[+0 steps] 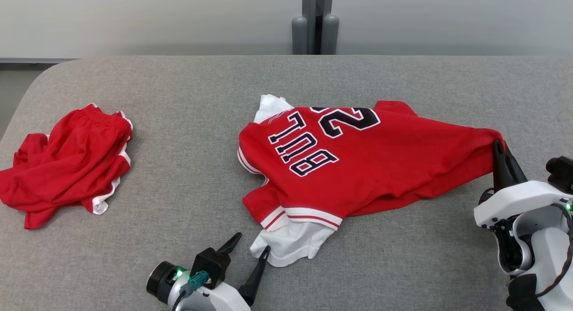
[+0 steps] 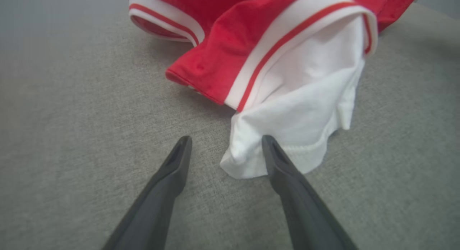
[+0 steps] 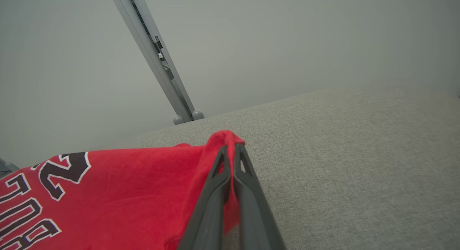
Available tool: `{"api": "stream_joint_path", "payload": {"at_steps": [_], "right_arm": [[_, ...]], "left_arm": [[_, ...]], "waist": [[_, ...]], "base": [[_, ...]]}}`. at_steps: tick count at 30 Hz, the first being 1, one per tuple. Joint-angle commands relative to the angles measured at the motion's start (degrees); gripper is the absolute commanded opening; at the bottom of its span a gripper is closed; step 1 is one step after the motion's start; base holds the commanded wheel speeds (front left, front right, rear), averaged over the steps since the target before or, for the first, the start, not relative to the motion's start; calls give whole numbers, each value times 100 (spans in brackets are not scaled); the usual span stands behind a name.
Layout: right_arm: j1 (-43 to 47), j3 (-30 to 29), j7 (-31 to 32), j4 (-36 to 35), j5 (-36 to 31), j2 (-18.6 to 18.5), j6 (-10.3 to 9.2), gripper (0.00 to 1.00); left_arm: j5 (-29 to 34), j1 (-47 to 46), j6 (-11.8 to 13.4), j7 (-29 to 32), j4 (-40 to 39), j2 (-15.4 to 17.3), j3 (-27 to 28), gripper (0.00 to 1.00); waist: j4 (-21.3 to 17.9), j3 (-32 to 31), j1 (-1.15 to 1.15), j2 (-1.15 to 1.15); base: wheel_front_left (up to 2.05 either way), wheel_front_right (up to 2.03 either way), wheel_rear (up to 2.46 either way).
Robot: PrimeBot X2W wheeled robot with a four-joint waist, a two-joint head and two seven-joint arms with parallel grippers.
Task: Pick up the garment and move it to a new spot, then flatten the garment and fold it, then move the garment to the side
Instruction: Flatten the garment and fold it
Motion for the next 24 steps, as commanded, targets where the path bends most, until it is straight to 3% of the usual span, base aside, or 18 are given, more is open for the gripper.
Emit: {"api": "stream_joint_path", "payload": {"at_steps": [1, 14, 15, 16, 17, 24], "right_arm": [[75, 9, 14, -8, 44, -14, 11, 0], [83, 59, 32, 43, 55, -1, 11, 0], [73, 63, 36, 46, 55, 0, 11, 0], [61, 67, 42, 47, 56, 2, 11, 0], [49, 72, 45, 46, 59, 3, 11, 0], [55, 64, 35, 65, 85, -25, 11, 0]], "left_arm": [[-29, -123, -32, -5, 12, 14, -27, 100], [-267, -130, -102, -10, 49, -29, -271, 100], [-317, -133, -112, 14, 48, -33, -281, 67], [-353, -142, -108, 31, 43, -36, -294, 21], [-390, -156, -117, 33, 29, -40, -305, 0], [-864, -85, -147, 85, -178, -20, -361, 0]], "waist": [[-14, 8, 0, 0], [-50, 16, 0, 0], [-46, 17, 0, 0], [-43, 22, 0, 0], [-39, 28, 0, 0], [21, 2, 0, 0]], "base": [[0, 0, 0], [0, 0, 0], [0, 0, 0], [0, 0, 0], [0, 0, 0], [0, 0, 0]]}}
